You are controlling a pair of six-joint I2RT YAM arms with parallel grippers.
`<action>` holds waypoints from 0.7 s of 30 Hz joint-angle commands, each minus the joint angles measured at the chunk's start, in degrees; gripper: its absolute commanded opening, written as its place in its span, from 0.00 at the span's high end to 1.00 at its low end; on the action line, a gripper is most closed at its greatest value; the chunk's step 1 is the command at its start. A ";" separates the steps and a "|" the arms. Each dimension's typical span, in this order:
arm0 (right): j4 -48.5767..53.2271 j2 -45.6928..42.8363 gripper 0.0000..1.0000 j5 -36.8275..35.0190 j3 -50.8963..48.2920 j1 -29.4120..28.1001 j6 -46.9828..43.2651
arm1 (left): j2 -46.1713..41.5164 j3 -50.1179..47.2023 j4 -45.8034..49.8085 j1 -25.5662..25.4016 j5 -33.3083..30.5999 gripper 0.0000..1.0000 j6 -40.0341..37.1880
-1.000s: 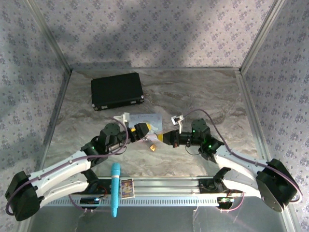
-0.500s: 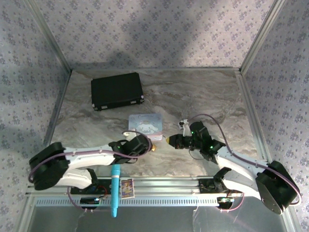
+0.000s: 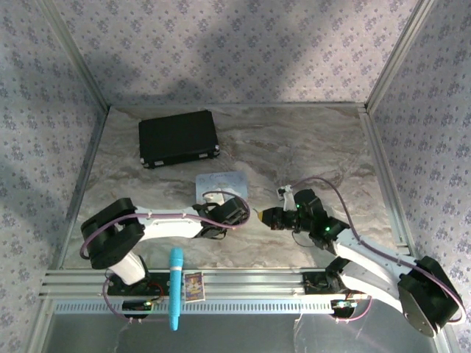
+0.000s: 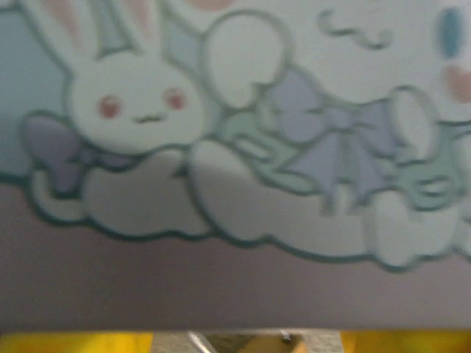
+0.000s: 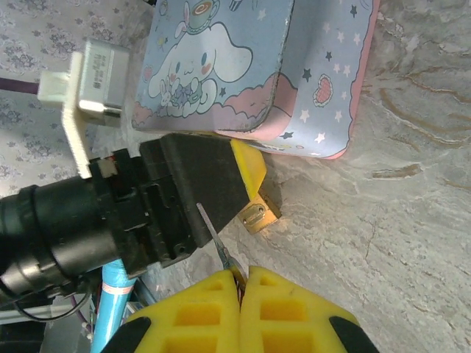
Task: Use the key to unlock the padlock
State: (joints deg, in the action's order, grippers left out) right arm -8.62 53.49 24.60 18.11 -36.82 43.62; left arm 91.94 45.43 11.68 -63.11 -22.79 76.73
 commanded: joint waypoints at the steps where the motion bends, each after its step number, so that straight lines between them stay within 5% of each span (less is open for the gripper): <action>1: 1.57 -1.27 1.00 -0.61 -0.44 0.48 -0.60 | 0.90 0.54 4.25 -0.43 -2.62 0.43 3.05; 5: 1.07 -0.63 1.00 -0.61 -0.53 0.66 -0.54 | 0.04 -0.30 5.05 -1.14 -3.18 0.53 2.82; 13: -2.67 3.66 1.00 0.00 -0.27 0.03 0.27 | -1.10 -5.74 -9.71 -1.49 0.38 0.51 -2.01; 21: -3.29 4.69 1.00 -0.67 -0.44 -0.69 0.47 | -0.94 -10.32 -16.23 -3.21 0.22 0.58 1.24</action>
State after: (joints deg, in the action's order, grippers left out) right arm -10.76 57.91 24.62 17.82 -37.17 43.68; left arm 89.03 36.40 0.49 -65.30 -25.85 75.20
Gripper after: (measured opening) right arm 0.051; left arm 0.423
